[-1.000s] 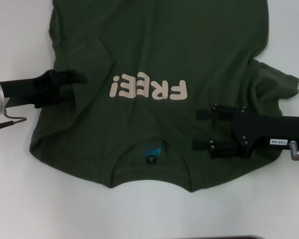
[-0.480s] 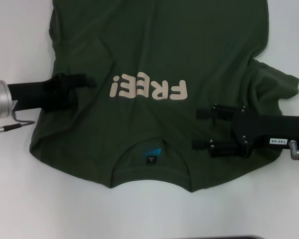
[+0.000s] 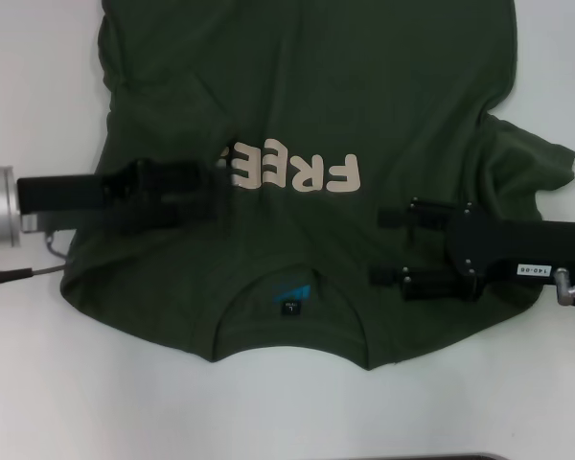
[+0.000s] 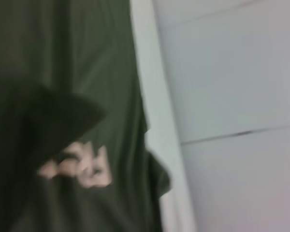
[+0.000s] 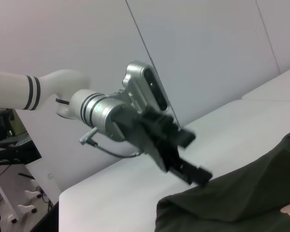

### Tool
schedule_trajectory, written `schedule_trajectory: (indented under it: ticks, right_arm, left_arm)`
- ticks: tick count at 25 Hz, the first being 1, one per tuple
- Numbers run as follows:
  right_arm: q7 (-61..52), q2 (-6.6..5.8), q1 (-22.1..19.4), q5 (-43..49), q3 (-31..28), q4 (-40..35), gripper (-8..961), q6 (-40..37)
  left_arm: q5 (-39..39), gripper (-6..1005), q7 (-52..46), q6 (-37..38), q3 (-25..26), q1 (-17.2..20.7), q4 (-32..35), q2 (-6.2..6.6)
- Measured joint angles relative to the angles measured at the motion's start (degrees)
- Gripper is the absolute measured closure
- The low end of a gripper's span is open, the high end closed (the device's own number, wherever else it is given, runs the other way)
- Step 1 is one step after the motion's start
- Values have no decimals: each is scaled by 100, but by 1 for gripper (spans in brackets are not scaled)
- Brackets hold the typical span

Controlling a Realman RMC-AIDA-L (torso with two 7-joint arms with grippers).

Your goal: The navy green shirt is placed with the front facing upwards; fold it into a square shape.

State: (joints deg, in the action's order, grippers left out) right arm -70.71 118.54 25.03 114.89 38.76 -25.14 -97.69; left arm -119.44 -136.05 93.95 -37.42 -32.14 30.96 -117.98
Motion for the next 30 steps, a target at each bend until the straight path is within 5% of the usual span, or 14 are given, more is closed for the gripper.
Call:
schedule_trajectory:
  ticks: [10,16,21,30]
  right_arm:
    - [-30,8,6,7,0,0,26,16]
    - [-389,-3,25,-11,-218,-4,25,-36]
    - [-1645,-100,112,-20,-543,-181,25,-37]
    - [-2437,-126,124,-36,-946,-228,26,-68]
  left_arm:
    - [-184,283,-16,-1017,567,155,-31,4]
    - [-34,282,107,-937,595,141,56,17]
    - [-58,282,1094,-172,573,196,450,25]
    - [-20,283,4164,477,954,962,826,-155]
